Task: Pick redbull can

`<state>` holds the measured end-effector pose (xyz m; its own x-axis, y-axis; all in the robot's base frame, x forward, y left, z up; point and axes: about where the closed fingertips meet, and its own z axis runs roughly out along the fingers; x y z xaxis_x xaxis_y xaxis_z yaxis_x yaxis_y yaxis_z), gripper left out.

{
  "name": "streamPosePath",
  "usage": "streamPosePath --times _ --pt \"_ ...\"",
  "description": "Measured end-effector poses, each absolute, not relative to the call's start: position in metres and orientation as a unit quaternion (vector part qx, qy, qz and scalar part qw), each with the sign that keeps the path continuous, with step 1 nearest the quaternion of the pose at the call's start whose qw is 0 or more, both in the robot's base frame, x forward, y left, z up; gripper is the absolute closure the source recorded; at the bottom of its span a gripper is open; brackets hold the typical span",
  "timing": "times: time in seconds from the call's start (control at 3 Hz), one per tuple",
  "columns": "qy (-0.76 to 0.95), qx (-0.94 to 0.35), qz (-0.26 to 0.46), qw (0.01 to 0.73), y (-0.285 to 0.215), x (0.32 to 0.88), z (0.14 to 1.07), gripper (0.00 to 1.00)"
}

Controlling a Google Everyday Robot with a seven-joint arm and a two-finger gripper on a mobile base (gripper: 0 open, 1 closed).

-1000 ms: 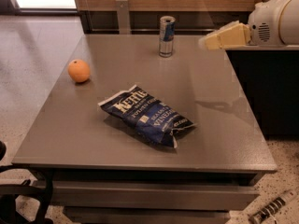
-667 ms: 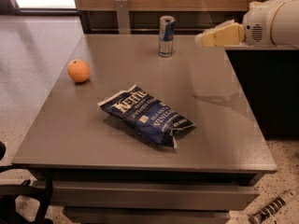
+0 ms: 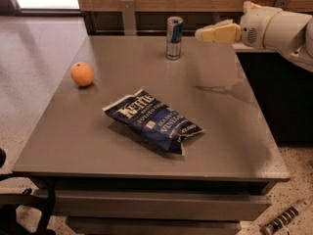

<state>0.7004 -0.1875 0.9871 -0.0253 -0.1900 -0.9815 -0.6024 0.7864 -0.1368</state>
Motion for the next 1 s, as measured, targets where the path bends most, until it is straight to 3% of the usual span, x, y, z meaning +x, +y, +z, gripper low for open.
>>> streamPosePath --times 1.0 --pt "0.683 -0.252 0.217 0.65 -0.168 0.772 0.959 0.0"
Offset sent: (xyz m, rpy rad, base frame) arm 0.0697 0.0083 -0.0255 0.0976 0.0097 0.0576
